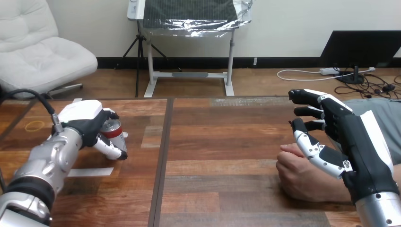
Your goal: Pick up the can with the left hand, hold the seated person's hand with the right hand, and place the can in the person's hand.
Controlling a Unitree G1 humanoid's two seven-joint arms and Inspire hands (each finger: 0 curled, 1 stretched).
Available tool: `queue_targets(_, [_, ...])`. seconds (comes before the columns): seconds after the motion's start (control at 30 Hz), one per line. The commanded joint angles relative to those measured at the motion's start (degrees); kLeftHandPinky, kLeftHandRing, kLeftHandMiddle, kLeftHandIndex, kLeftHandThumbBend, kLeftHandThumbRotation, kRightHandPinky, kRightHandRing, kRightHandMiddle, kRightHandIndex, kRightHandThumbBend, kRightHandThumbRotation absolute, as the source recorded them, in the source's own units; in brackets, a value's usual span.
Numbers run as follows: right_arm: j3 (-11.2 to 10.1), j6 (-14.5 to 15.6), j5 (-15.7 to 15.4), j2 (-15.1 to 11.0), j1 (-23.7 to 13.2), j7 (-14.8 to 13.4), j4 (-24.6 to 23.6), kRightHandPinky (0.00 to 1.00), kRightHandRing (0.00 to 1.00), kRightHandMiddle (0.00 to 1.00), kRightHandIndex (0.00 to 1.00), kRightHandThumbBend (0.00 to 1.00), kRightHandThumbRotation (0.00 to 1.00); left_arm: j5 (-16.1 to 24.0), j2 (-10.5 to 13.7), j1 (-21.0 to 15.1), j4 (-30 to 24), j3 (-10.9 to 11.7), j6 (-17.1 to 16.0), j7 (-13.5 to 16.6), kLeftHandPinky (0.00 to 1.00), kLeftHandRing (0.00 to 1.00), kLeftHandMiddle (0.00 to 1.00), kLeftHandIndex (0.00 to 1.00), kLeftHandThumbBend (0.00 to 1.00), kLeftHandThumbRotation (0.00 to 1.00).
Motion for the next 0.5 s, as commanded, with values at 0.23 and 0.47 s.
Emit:
queue_targets(0.23, [-1.2,-0.1,1.0,-1.0,-2.8,0.4,-2.6,0.66,0.77,0.8,0.75,0.26,0.0,1.4,-1.2,-6.5,1.7,-2.0,-0.7,6.2,0.83,0.86,0.88,0.86,0.85,0.34])
queue_targets(0.47, [-1.1,-0.3,1.1,-1.1,-2.7,0.7,-2.7,0.67,0.78,0.8,0.75,0.26,0.0,2.1,-1.7,-6.4,2.5,-3.1,-0.9,9.1,0.84,0.86,0.88,0.87,0.82,0.35])
